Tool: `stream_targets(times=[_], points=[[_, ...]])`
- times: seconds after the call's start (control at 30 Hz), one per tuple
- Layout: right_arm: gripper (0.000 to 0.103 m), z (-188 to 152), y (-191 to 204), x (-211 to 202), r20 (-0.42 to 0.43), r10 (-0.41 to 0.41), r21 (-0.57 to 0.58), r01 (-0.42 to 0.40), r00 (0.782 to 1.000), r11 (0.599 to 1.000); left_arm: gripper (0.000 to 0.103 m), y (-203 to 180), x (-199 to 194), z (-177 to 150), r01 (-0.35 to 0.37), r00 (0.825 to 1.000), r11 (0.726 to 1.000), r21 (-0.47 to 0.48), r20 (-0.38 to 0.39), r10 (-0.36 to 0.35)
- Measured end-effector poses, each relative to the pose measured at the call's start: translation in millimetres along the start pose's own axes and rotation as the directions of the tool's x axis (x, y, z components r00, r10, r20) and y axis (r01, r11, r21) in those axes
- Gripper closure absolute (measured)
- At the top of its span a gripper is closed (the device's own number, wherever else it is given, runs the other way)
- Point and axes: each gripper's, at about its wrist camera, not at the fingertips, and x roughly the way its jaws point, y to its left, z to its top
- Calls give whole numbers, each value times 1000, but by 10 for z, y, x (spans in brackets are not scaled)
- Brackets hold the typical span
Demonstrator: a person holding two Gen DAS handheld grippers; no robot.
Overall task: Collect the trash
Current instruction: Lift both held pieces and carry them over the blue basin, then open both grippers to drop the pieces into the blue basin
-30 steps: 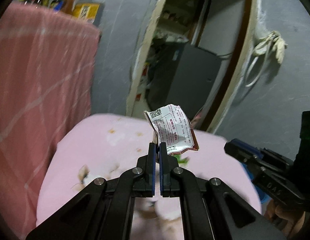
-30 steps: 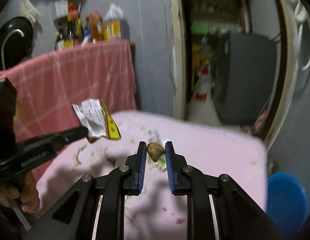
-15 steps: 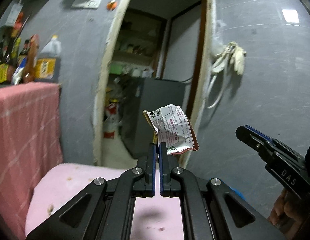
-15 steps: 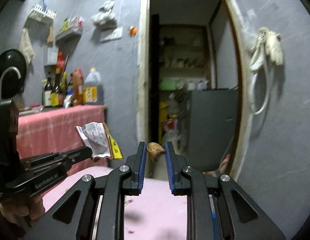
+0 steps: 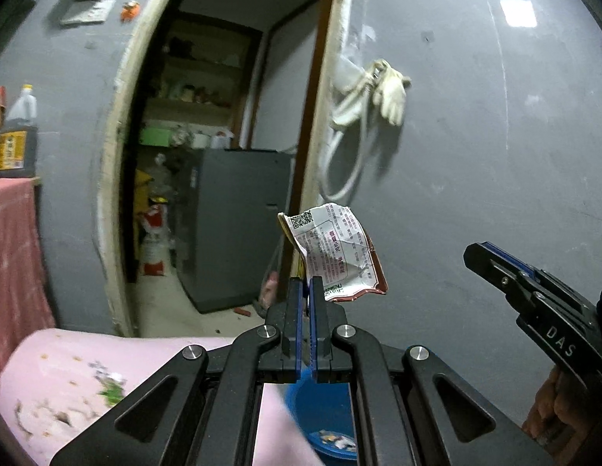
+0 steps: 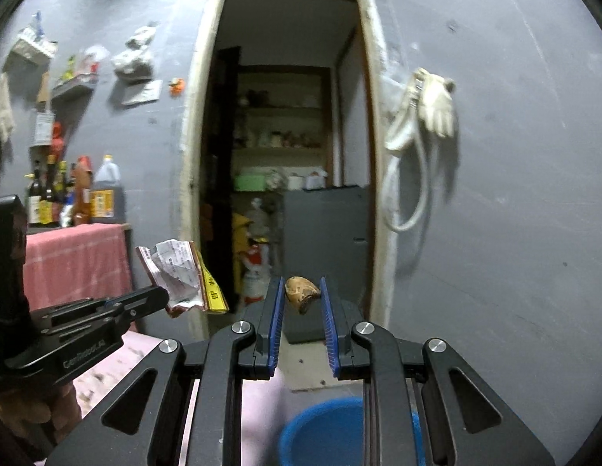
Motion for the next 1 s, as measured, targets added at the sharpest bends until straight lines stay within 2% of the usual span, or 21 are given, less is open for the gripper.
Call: stream_targets(times=[0.23,0.5,0.77,0.8,0.83,0.9,1.0], points=[[86,-334,-411,87,-84,-66,39,69,994,997,102,-245,446,-204,44,995,999,18,-88,-42],[86,-743,-679,275,-190,-83,90,102,978,991,102,-342,917,-537,61,978,998,7,-199,-58],[85,-1165,-867,534,-332,-58,150,113,941,982,102,-297,1218,-837,57,958,998,-13,-282,-59],[82,-1208,-884,562,-346,-53,160,115,937,980,102,-279,1243,-862,56,955,998,-16,-291,-59],[73,-1245,-904,592,-359,-47,173,116,932,978,102,-257,1265,-883,54,952,998,-20,-299,-58],[63,-1305,-929,637,-377,-38,194,119,926,974,102,-214,1292,-920,51,949,998,-36,-309,-60],[62,-1359,-939,695,-396,-33,207,124,918,971,102,-153,1315,-963,40,944,998,-49,-325,-53]])
